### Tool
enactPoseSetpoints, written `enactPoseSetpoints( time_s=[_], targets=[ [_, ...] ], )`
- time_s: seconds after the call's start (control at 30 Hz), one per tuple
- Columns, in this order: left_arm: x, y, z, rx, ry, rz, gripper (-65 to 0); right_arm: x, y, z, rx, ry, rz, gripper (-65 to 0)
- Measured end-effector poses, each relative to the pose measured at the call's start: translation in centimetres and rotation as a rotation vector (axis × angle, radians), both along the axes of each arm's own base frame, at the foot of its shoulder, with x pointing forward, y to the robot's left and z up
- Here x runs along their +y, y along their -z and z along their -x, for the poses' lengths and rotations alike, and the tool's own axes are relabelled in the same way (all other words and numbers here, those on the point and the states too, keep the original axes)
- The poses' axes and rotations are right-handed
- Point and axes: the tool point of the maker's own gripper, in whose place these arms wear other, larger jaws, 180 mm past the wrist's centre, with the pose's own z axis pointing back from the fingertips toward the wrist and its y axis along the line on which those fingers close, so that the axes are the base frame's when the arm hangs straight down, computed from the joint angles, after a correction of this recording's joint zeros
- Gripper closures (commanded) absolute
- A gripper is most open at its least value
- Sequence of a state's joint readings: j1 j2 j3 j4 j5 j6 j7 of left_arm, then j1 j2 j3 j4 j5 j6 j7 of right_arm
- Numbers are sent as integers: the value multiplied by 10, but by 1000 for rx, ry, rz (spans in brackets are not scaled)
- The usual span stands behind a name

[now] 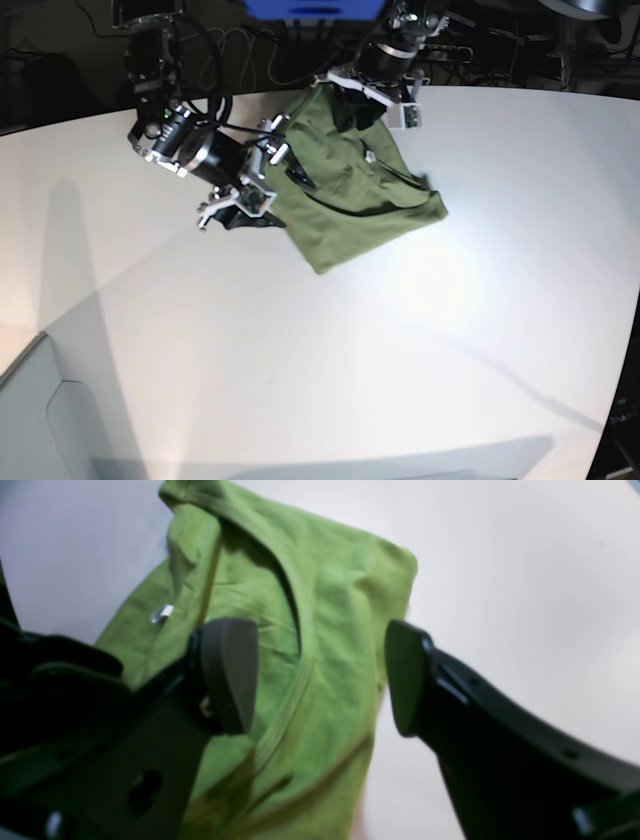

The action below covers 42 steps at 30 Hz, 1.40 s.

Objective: Fold the T-shirt properly
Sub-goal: 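Grasp the bundle's opposite edge with the left gripper while the right holds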

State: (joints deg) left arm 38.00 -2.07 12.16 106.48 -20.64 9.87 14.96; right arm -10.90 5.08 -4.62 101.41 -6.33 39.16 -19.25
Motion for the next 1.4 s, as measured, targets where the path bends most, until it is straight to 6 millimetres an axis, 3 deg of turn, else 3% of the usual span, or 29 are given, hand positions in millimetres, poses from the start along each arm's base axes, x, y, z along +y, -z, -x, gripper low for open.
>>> enactPoseSetpoints(
  time_s=[0.1,0.27,0.47,0.67,0.77,1.03,1.23,1.4],
  targets=[
    [-4,-1,-3,-18,5,6,-101,0,2,3,9,0,-1,-379],
    [-20,13,13,40,59,22,0,-1,6,7,22,-1,2,-379],
    [-19,10,12,34,53,23,0,-1,6,7,22,-1,3,-379],
    [-15,-23,8,-31,30,41,0,-1,6,7,22,-1,4,-379],
    [-6,-28,10,-36,17,28,0,-1,6,7,22,-1,4,-379],
    [33,-20,17,-9,-51,-55,0,-1,6,7,22,-1,4,-379],
    [34,-16,20,4,-50,-57,0,-1,6,7,22,-1,3,-379],
    [36,1,30,56,-46,-70,0,-1,6,7,22,-1,3,-379]
  ],
)
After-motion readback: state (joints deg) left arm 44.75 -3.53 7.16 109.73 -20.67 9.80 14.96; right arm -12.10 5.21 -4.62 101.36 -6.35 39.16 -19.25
